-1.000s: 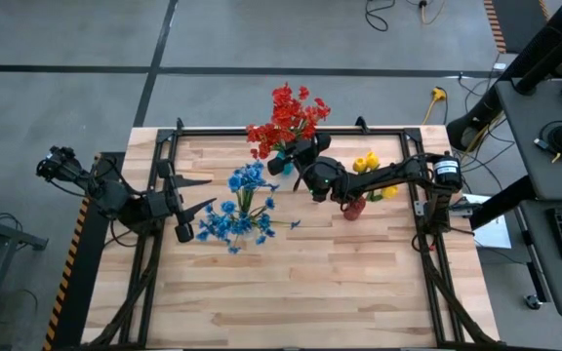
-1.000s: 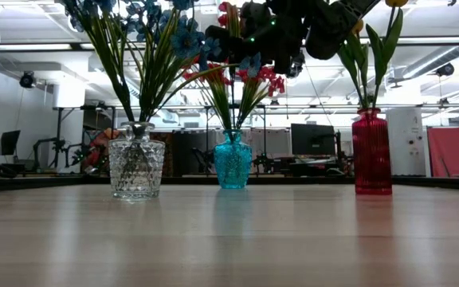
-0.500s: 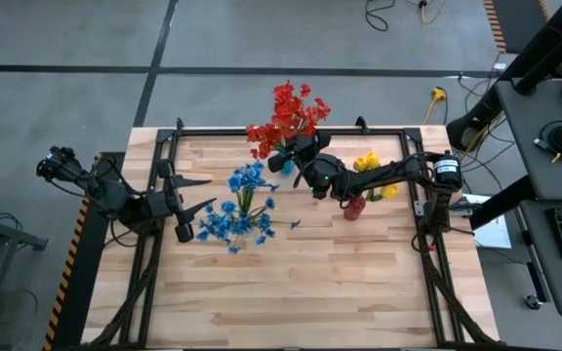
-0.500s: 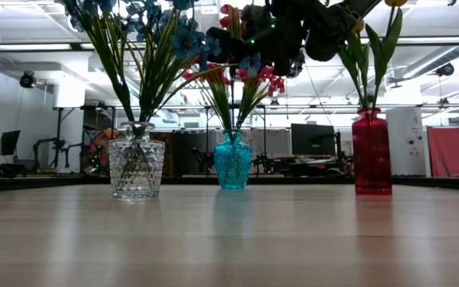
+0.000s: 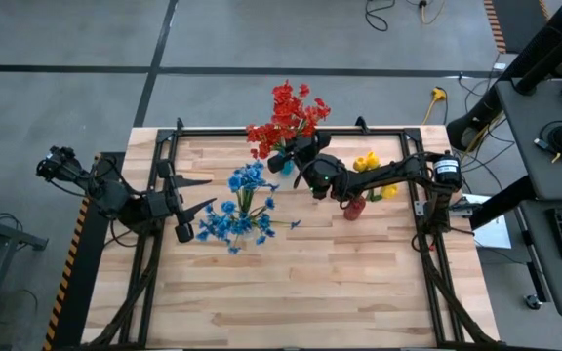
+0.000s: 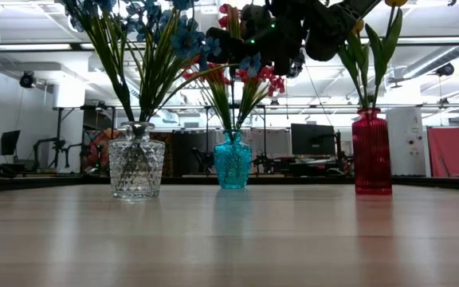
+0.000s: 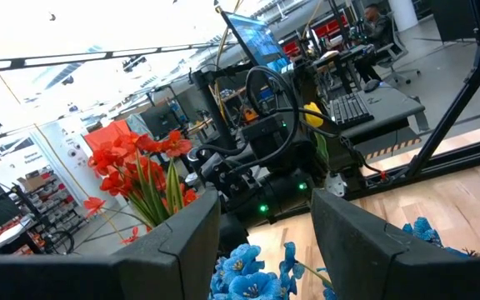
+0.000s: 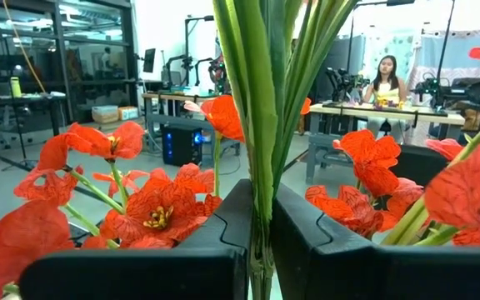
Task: Sort flowers into vase by color
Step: Put the red flowers into the blue vase
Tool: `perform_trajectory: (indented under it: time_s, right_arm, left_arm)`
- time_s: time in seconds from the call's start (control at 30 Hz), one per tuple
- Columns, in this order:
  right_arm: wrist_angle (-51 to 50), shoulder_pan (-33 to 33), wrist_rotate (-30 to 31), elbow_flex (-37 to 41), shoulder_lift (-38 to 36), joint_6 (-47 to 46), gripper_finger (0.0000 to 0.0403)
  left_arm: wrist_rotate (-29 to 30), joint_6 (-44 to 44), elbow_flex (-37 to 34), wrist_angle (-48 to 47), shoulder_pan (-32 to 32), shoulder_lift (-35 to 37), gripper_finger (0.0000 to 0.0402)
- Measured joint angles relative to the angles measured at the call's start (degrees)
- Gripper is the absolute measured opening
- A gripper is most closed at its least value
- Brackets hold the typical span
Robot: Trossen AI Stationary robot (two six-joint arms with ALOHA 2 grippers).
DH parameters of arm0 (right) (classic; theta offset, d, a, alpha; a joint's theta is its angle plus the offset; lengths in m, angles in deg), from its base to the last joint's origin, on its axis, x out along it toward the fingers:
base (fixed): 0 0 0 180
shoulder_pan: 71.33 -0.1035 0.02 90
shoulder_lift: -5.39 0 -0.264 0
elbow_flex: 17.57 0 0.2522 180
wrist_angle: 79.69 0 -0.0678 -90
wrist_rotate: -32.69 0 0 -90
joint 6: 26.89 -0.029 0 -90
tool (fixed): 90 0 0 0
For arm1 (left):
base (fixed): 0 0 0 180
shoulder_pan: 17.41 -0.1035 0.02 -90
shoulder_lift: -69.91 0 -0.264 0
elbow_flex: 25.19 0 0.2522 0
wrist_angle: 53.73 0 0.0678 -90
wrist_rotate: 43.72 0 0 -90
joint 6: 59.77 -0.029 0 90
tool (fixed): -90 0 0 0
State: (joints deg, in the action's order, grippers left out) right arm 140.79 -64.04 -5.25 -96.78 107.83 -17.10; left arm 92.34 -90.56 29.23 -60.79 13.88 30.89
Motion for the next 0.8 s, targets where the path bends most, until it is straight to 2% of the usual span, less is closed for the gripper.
perform_trajectory:
  time_s: [0.17, 0.5, 0.8]
  right_arm:
    - [-0.15, 0.00, 0.00, 0.00, 0.00, 0.23, 0.0040]
    - [-1.75, 0.00, 0.48, 0.00, 0.00, 0.23, 0.0130]
    - [-2.82, -0.88, 0.55, 0.00, 0.00, 1.34, 0.0186]
  left_arm:
    - [0.00, 0.00, 0.00, 0.00, -0.02, 0.00, 0.0172]
    - [0.00, 0.00, 0.00, 0.00, -0.01, 0.00, 0.0172]
    - [0.00, 0.01, 0.00, 0.00, -0.02, 0.00, 0.0172]
